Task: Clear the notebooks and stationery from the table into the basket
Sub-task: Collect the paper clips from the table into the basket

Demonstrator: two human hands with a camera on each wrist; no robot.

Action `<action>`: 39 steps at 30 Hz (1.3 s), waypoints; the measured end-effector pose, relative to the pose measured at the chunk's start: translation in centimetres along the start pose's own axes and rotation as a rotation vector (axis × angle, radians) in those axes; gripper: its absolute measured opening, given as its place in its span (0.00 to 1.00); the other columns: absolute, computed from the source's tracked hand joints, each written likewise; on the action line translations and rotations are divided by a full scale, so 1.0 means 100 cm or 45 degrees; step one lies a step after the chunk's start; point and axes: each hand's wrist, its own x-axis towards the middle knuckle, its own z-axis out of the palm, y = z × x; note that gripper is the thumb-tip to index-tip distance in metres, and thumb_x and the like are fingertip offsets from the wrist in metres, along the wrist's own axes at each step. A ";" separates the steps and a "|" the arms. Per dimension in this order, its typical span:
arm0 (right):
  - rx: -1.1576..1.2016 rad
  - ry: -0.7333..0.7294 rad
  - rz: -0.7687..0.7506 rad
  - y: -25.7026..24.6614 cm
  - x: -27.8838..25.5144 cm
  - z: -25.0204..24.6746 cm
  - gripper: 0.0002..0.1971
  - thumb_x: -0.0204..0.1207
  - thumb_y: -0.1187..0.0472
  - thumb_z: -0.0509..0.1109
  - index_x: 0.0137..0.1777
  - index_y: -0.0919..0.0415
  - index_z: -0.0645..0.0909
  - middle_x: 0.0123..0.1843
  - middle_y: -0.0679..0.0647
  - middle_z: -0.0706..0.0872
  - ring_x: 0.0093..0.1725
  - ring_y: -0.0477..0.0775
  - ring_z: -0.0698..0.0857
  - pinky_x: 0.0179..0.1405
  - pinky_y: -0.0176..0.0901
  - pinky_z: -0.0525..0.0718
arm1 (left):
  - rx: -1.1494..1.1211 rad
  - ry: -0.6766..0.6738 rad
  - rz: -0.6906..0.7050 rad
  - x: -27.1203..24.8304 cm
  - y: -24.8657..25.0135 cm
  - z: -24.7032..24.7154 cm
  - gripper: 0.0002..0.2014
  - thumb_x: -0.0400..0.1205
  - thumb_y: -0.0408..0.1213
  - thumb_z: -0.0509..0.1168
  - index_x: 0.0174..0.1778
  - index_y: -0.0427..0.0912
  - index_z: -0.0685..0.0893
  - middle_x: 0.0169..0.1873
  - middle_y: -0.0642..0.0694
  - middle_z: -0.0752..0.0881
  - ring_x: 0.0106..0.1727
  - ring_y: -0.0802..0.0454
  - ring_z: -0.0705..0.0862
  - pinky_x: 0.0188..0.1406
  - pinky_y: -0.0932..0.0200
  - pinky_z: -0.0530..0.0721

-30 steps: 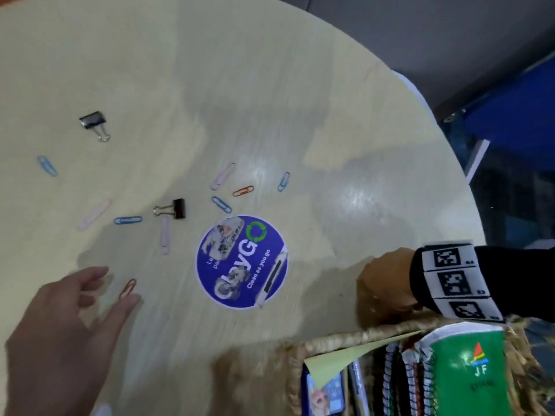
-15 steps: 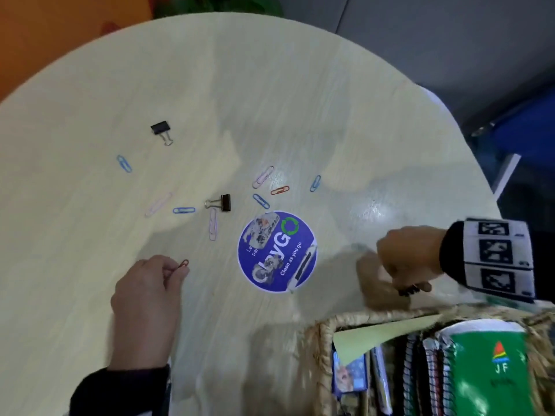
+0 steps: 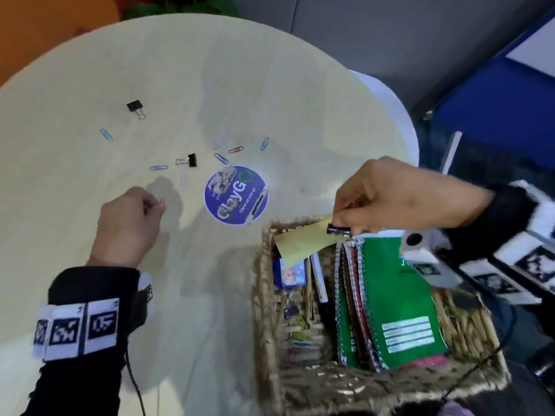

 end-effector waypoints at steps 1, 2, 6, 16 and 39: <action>0.001 -0.039 -0.012 0.001 -0.006 0.017 0.06 0.74 0.56 0.71 0.38 0.52 0.88 0.26 0.45 0.88 0.22 0.36 0.83 0.29 0.26 0.81 | -0.031 0.021 0.055 -0.010 0.009 -0.007 0.09 0.85 0.33 0.66 0.53 0.31 0.85 0.51 0.32 0.90 0.56 0.35 0.87 0.50 0.56 0.71; -0.022 -0.089 -0.032 0.002 -0.010 0.037 0.06 0.75 0.57 0.70 0.39 0.52 0.87 0.27 0.45 0.88 0.24 0.36 0.83 0.30 0.27 0.80 | -0.055 0.045 0.129 -0.021 0.017 -0.013 0.08 0.84 0.32 0.66 0.53 0.32 0.86 0.48 0.34 0.91 0.53 0.37 0.88 0.43 0.62 0.67; -0.198 -0.290 -0.056 -0.002 -0.004 0.117 0.10 0.77 0.63 0.66 0.42 0.66 0.87 0.39 0.59 0.92 0.38 0.54 0.89 0.45 0.43 0.86 | -0.143 0.102 0.410 -0.071 0.055 -0.039 0.04 0.81 0.32 0.70 0.49 0.39 0.90 0.33 0.48 0.85 0.34 0.54 0.85 0.35 0.77 0.71; -0.460 -0.199 -0.009 -0.002 0.027 0.172 0.08 0.77 0.64 0.65 0.47 0.70 0.80 0.45 0.64 0.83 0.49 0.65 0.85 0.42 0.48 0.81 | -0.007 -0.212 0.803 -0.193 0.081 -0.009 0.03 0.74 0.41 0.73 0.42 0.51 0.88 0.34 0.53 0.91 0.36 0.55 0.89 0.41 0.61 0.84; 0.262 0.388 0.119 0.043 -0.091 0.137 0.09 0.74 0.54 0.72 0.50 0.56 0.89 0.43 0.48 0.92 0.41 0.43 0.88 0.49 0.43 0.89 | 1.077 -1.118 0.749 -0.209 0.108 0.095 0.12 0.86 0.23 0.57 0.57 0.26 0.86 0.35 0.39 0.77 0.34 0.43 0.77 0.38 0.54 0.78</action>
